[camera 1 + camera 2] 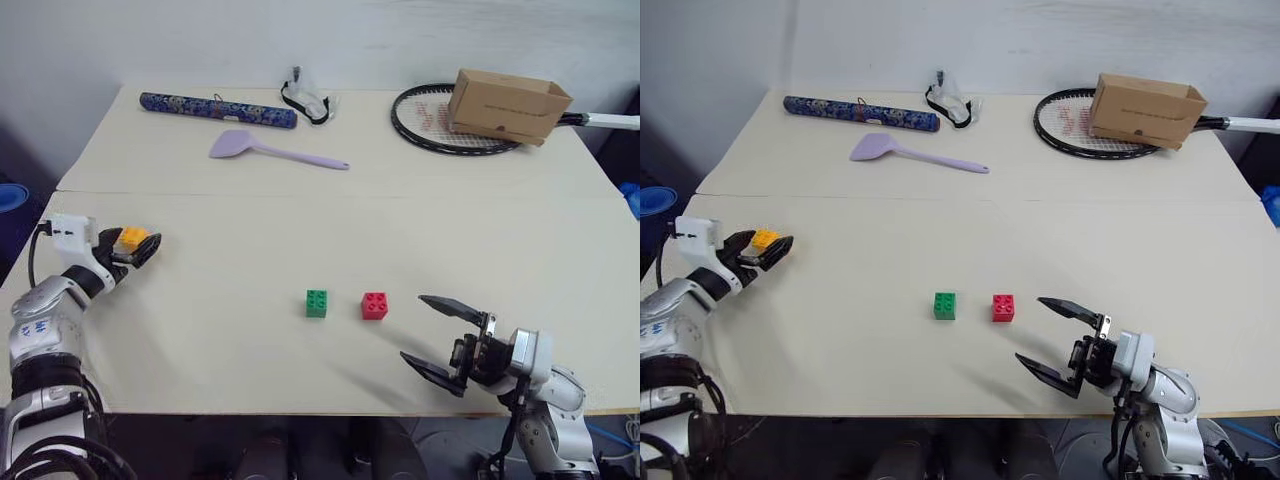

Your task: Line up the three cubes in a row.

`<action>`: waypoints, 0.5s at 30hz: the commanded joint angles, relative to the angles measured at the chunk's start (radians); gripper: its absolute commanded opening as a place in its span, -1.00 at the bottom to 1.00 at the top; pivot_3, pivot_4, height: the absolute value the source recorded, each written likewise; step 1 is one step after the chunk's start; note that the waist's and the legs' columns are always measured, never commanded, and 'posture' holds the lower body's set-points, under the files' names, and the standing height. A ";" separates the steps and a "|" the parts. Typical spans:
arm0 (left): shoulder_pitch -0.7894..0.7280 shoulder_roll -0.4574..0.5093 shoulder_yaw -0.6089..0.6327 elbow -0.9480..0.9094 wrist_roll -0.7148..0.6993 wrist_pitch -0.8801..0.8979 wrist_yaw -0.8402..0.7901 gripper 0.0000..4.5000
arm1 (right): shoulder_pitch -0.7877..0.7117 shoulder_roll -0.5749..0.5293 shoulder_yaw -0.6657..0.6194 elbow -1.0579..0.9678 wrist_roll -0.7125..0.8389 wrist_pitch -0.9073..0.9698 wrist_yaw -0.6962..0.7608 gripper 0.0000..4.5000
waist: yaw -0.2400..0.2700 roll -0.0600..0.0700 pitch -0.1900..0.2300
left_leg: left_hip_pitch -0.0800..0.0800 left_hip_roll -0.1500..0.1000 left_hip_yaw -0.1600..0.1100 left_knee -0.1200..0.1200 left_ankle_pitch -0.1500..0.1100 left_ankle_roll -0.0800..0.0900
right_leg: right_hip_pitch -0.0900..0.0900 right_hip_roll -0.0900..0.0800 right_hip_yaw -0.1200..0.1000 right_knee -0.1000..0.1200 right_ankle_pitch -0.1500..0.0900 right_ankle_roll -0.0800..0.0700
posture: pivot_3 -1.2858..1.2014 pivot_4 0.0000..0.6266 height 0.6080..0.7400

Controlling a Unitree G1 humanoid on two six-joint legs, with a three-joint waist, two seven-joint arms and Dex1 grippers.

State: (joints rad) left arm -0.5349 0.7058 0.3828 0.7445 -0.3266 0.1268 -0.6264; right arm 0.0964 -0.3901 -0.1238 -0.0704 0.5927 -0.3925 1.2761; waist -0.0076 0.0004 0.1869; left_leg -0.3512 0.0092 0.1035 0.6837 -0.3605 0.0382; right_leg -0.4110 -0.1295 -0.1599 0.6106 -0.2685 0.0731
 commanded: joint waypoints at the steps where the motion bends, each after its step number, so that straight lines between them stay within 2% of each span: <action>1: -0.031 0.024 0.003 0.062 0.023 -0.053 0.004 0.91 | 0.019 0.006 -0.001 -0.030 -0.007 -0.019 -0.024 1.00 | 0.002 0.000 0.000 | 0.000 0.000 0.000 0.000 0.000 0.000 | 0.000 0.000 0.000 0.000 0.000 0.000 | 0.03 -0.52 1.00; 3: -0.047 0.024 0.001 0.091 0.028 -0.076 -0.003 0.73 | 0.041 0.015 0.001 -0.009 -0.019 -0.048 -0.021 1.00 | 0.005 0.000 0.000 | 0.000 0.000 0.000 0.000 0.000 0.000 | 0.000 0.000 0.000 0.001 0.000 0.000 | 0.03 -0.52 1.00; 9: -0.037 0.033 0.002 0.092 0.017 -0.097 -0.072 -0.14 | 0.064 0.016 -0.008 0.040 -0.013 -0.107 0.000 1.00 | 0.006 -0.001 0.000 | 0.000 -0.001 0.000 0.000 0.001 0.000 | 0.000 -0.002 0.001 0.001 0.000 0.000 | 0.03 -0.52 1.00; 11: -0.038 0.035 0.011 0.090 0.007 -0.117 -0.098 -0.33 | 0.070 0.012 -0.012 0.053 -0.005 -0.121 0.013 1.00 | 0.006 -0.001 0.000 | 0.000 0.000 0.000 0.000 0.001 0.000 | 0.000 -0.002 0.000 0.001 0.000 0.000 | 0.03 -0.52 1.00; 15: -0.020 0.023 0.015 -0.002 -0.047 -0.168 -0.258 -0.33 | 0.087 -0.004 -0.025 0.074 0.009 -0.138 0.038 1.00 | 0.006 -0.001 0.000 | 0.000 0.000 0.000 0.000 0.001 0.000 | 0.000 -0.001 0.000 0.001 0.000 0.000 | 0.03 -0.52 1.00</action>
State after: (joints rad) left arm -0.5585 0.7092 0.3835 0.8161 -0.3332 -0.0066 -0.8158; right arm 0.1768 -0.3789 -0.1257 0.0101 0.5783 -0.5088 1.3023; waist -0.0017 -0.0001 0.1866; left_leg -0.3510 0.0089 0.1032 0.6839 -0.3598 0.0384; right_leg -0.4111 -0.1310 -0.1595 0.6115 -0.2684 0.0732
